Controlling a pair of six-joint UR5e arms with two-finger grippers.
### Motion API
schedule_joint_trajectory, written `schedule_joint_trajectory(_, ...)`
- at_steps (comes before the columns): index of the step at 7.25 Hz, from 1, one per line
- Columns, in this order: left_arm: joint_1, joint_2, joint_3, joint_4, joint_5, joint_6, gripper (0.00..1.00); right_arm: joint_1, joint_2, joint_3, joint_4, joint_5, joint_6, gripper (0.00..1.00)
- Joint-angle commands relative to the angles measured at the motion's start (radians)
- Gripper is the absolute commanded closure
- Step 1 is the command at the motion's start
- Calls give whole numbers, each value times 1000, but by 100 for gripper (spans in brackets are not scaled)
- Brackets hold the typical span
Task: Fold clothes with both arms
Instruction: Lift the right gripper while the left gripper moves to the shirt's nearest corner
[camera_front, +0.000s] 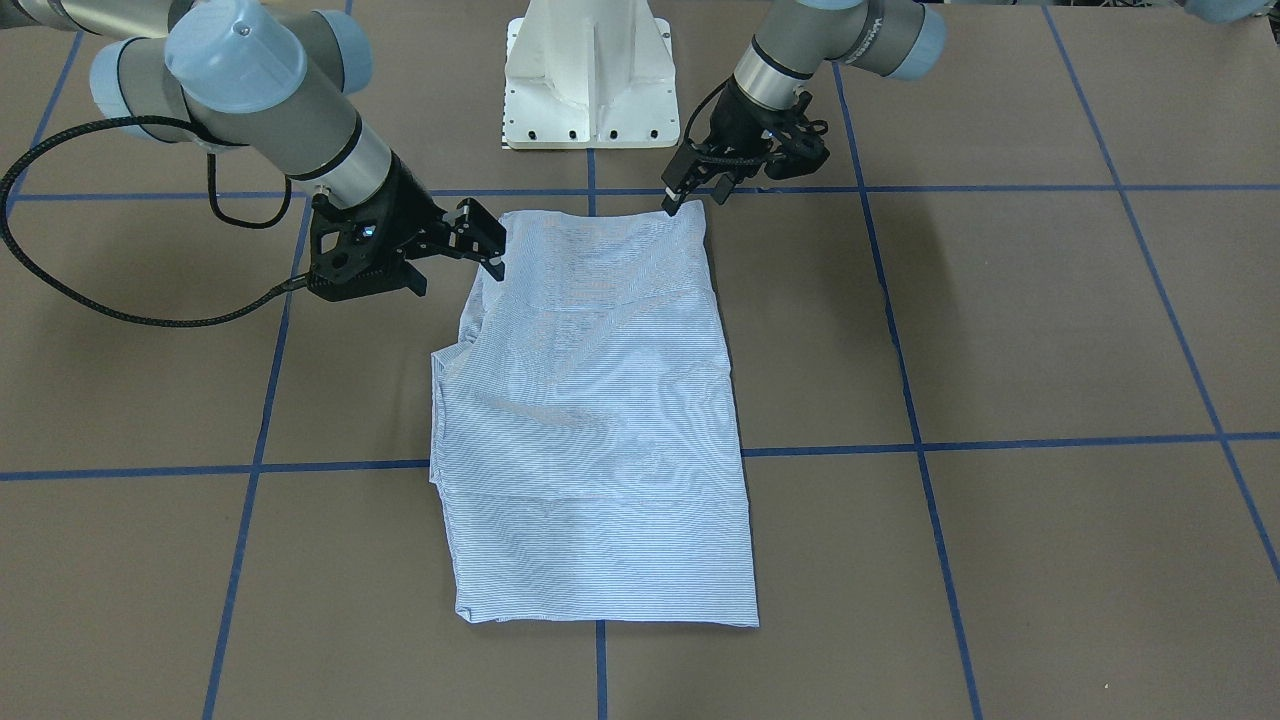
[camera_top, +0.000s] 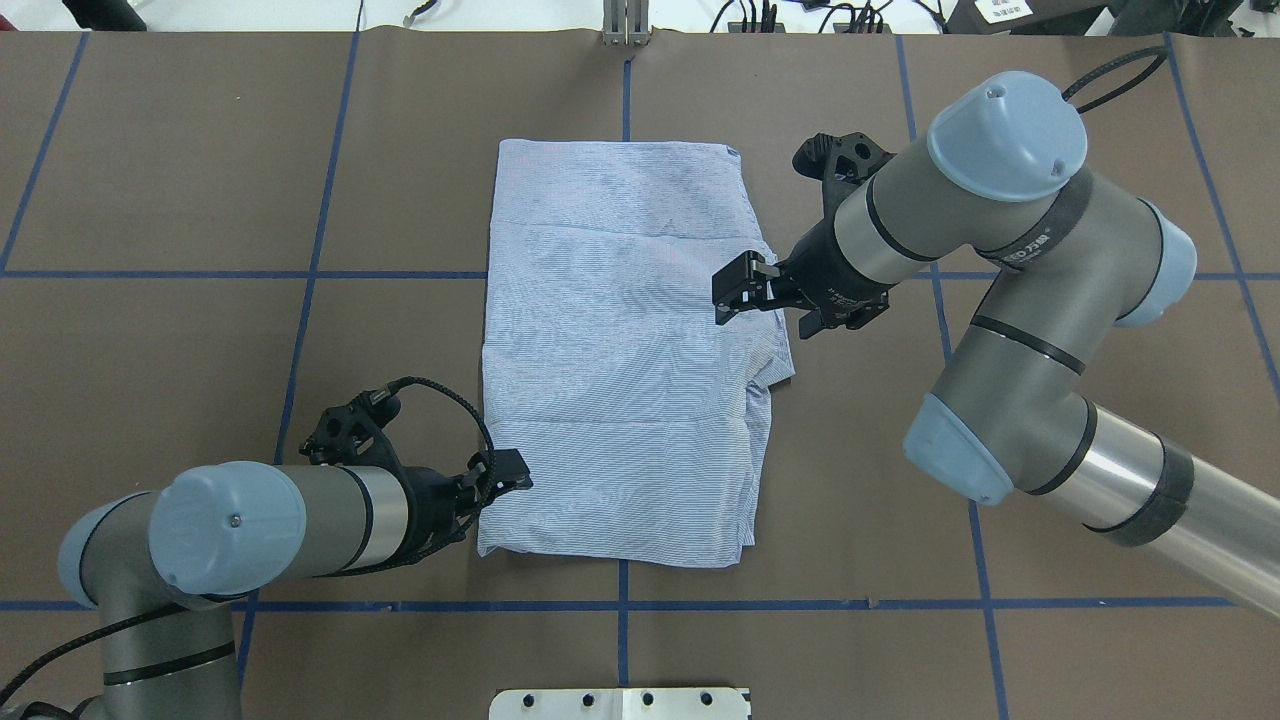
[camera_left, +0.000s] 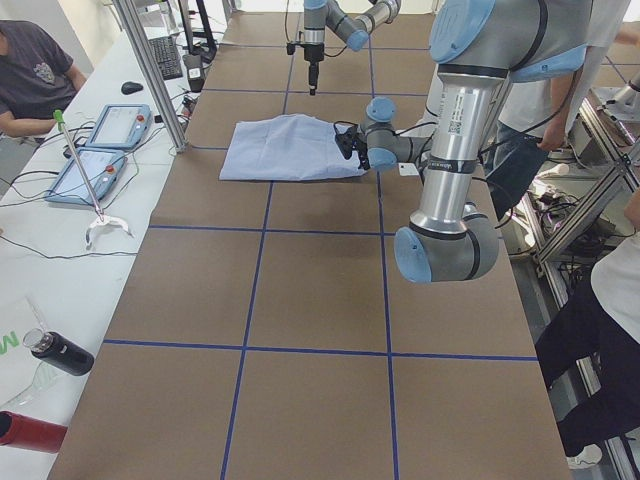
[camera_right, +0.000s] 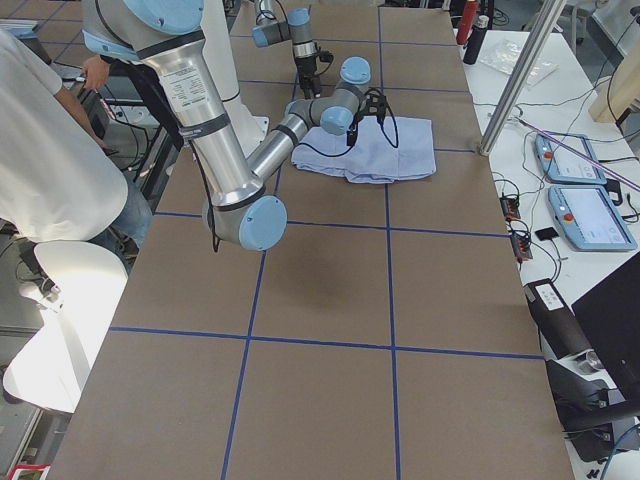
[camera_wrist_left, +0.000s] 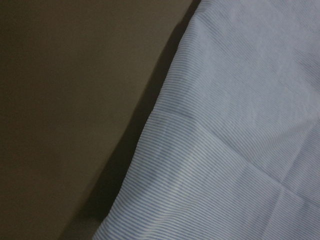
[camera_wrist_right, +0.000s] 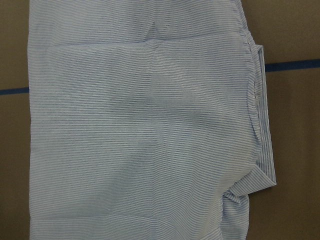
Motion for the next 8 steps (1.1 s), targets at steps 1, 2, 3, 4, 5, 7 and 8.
schedule_joint_trajectory(1,30,-3,34,3,7,-14,1,-5,-1,-1,-2,-1,1,0)
schedule_joint_trajectory(2,37,-9,53,4,7,-14,1,-11,-1,-3,-2,-1,1,0)
schedule_joint_trajectory(3,42,-9,53,5,7,-14,3,-17,-1,-7,-2,-2,1,0)
schedule_joint_trajectory(4,50,-10,53,7,7,-14,8,-17,-1,-9,-2,-2,1,0)
schedule_joint_trajectory(5,63,-17,57,25,7,-14,18,-18,-2,-13,-2,-4,-1,0)
schedule_joint_trajectory(7,67,-27,68,31,9,-14,92,-23,-8,-16,-2,-4,-1,0)
schedule_joint_trajectory(8,64,-27,67,40,6,-8,100,-38,-13,-16,-2,-10,1,0)
